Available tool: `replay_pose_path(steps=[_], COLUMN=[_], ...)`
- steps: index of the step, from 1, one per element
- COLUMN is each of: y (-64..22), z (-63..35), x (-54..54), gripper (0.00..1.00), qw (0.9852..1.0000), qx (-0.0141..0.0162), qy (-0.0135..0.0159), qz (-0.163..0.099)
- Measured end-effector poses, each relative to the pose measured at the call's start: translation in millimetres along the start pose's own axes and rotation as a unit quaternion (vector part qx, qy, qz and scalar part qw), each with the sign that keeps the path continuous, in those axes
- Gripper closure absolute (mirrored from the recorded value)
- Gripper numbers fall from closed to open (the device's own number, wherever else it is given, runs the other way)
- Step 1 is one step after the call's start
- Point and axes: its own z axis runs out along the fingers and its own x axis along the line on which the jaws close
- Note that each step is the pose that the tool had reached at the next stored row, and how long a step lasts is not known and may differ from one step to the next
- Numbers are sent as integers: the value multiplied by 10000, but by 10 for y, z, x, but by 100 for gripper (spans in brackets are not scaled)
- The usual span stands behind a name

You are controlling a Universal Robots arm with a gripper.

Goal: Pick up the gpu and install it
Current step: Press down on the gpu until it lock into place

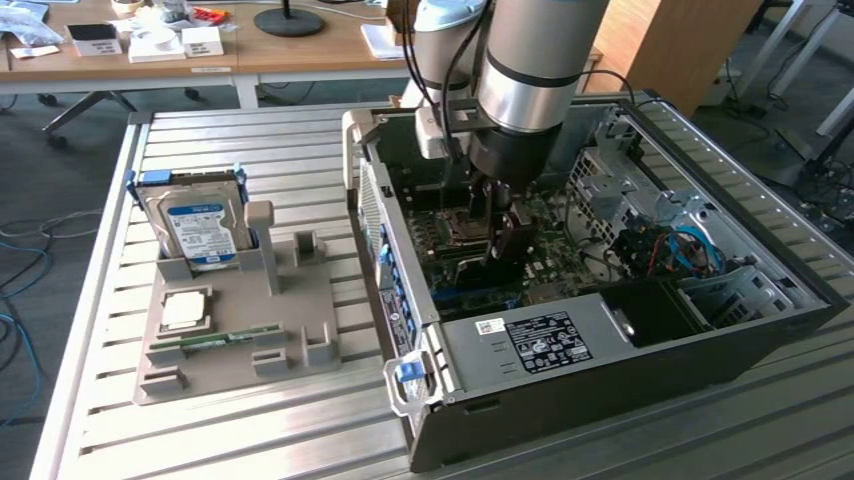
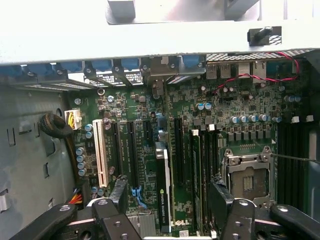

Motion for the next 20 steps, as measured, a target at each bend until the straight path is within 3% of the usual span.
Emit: replay_pose_path(steps=[7,11,12,14,15,18,20], y=[0,0,0,0,0,0,0], z=[0,0,0,0,0,0,0], x=[0,0,0,0,0,0,0], gripper=[26,44,44,56,56,74,80], qw=[10000,10000,10000,10000,10000,10000,10000], qx=[0,0,0,0,0,0,0], qy=[0,0,0,0,0,0,0], qz=[0,0,0,0,0,0,0])
